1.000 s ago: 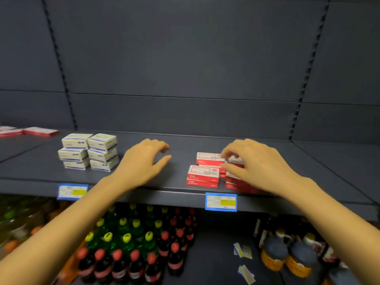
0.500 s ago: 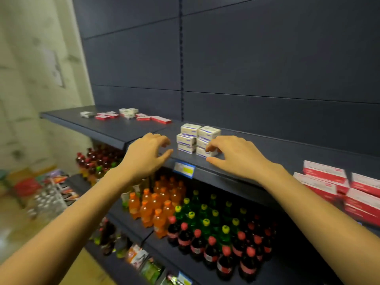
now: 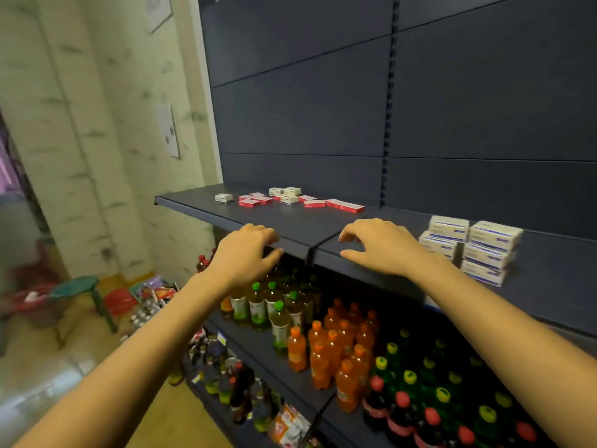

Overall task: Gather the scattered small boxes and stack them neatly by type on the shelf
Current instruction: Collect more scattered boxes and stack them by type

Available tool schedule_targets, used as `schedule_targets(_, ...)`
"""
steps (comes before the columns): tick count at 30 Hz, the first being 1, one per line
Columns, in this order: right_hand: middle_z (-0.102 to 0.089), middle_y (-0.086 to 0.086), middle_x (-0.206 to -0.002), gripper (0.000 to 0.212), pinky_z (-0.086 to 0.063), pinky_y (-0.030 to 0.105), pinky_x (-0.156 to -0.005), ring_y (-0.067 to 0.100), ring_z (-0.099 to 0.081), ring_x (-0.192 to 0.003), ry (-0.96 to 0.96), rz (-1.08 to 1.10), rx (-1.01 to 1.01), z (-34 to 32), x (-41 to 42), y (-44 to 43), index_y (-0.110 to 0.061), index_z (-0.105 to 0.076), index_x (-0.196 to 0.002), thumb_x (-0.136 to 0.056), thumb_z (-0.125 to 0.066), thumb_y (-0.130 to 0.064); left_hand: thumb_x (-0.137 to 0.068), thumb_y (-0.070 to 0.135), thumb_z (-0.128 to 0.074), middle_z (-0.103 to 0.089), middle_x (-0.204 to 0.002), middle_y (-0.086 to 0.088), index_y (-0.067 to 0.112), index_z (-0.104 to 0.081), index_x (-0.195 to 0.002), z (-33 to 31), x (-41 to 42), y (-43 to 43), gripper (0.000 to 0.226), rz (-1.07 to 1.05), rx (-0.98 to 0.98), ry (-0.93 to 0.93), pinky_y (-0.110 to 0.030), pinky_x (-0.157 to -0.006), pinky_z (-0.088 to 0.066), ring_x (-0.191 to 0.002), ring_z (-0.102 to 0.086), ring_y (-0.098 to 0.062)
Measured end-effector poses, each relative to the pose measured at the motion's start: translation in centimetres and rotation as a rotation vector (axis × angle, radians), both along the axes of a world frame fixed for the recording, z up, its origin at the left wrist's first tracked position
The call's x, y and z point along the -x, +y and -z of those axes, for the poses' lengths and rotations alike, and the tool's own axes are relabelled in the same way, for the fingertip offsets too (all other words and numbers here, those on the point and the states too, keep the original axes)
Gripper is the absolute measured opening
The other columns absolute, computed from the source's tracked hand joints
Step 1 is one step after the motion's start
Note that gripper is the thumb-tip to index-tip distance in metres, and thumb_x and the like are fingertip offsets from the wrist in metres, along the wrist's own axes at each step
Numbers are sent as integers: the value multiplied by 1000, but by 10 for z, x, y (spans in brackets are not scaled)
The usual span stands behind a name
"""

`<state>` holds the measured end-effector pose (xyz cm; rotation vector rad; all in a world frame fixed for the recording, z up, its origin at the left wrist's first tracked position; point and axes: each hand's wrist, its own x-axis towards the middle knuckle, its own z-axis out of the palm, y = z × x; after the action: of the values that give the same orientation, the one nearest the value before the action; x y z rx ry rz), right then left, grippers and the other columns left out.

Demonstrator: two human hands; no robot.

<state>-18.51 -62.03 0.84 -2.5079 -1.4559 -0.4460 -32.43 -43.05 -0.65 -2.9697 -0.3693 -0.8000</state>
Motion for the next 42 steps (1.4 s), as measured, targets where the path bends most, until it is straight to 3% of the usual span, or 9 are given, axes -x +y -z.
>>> schedule_targets(9,-60,-3,-122,33,-46,33,-82,17,-56,-109,36,108,13,7,-14,83,-23,-56,-119,-90,-52,-39,-91,37,-49,-62,-117,-4,15,-57,-116,9,-14,89,34,70,58,54,-27,-81,-43,-108,-53,-18)
schedule_targets(16,-59,-2,-122,32,-44,31,-79,17,-56,-107,59,189,58,10,-53,119,-23,-56,-118,-89,-53,-37,-91,40,-48,-60,-120,-3,16,-56,-117,17,-62,123,36,121,106,55,-37,-90,-47,-112,-52,-19)
schedule_targets(25,-58,3,-123,33,-45,35,-83,24,-56,-109,122,396,25,2,-150,165,-21,-56,-119,-89,-54,-35,-92,39,-47,-57,-124,-2,17,-54,-119,11,-150,176,36,206,63,97,-38,-95,-43,-117,-48,-19)
schedule_targets(28,-55,4,-126,39,-47,39,-87,26,-54,-111,134,486,77,5,-182,175,-18,-52,-124,-88,-55,-34,-92,39,-46,-56,-127,-4,17,-53,-121,7,-185,189,37,227,-5,166,-38,-96,-42,-119,-48,-21)
schedule_targets(35,-44,11,-132,54,-43,43,-91,29,-45,-119,193,641,68,19,-237,182,-8,-43,-128,-87,-58,-40,-91,38,-49,-57,-126,-3,17,-56,-118,7,-254,201,35,355,26,124,-37,-95,-42,-119,-48,-22)
schedule_targets(42,-39,13,-139,58,-40,44,-102,30,-42,-125,257,709,106,36,-264,193,-9,-34,-137,-92,-47,-43,-91,37,-49,-59,-119,-4,15,-57,-114,5,-307,210,33,478,13,124,-36,-91,-40,-114,-48,-22)
